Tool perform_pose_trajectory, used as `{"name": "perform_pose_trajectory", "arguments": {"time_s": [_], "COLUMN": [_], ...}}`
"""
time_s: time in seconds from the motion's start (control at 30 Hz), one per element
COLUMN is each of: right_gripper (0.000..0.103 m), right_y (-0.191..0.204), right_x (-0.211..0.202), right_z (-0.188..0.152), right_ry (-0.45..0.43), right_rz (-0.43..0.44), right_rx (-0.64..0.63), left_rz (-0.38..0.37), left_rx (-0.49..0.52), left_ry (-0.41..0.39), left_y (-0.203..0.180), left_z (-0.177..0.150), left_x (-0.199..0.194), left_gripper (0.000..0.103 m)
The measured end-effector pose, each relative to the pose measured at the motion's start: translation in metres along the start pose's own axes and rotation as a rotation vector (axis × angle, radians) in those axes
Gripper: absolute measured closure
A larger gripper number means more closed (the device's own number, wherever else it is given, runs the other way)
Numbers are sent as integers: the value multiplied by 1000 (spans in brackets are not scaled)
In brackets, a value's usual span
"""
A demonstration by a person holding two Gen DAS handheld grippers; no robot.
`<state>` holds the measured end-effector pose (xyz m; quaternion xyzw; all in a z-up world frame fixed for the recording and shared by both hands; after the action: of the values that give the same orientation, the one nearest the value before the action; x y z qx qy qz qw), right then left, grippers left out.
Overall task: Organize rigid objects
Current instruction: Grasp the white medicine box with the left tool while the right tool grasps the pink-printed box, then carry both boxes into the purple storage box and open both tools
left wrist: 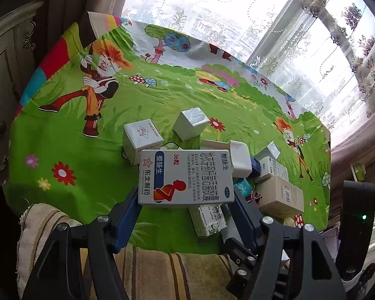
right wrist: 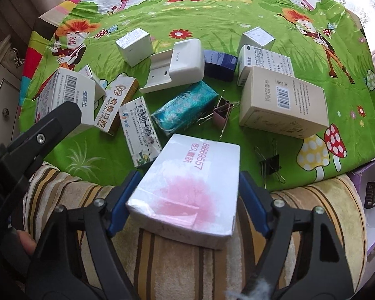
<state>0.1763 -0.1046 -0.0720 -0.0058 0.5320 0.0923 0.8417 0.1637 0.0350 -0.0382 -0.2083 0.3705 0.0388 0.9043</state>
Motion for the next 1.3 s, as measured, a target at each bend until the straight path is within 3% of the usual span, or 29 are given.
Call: {"name": "perform_pose_trajectory", "arguments": {"time_s": [0.2,0.67,0.93,1.3], "right_gripper": [34,34,34,34], "right_y": [-1,-32,-79,-159], "right_x": [-15,-70,-96,-118], "right_z": [-3,-13,-26,-50], "right_ry": [-58,-225,-288,-320], "right_rz": [27,134,120,103], "right_rx": [-20,-1,48,186], "left_rz": [3,-26,-108,-267], "left_rx": [14,26,45,130], "left_ry": [-10,-24,0,105], "left_y": [-3,-15,-44,-119], "left_z": [0,-2,-13,-53], "left_x": [-2,-11,-21,-31], "left_gripper": [33,33,33,33]}}
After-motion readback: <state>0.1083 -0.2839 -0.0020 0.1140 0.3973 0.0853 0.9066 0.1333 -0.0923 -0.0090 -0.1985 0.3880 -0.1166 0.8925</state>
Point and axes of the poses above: each gripper's, at about its wrist camera, not at the fingertips, and x roughly the way its jaws point, y to its left, z to its top, the point moved 4 cm from there along x, roughly the way its jaws point, and after that the axes turned 9 degrees about -y, right-handed, at the moved point
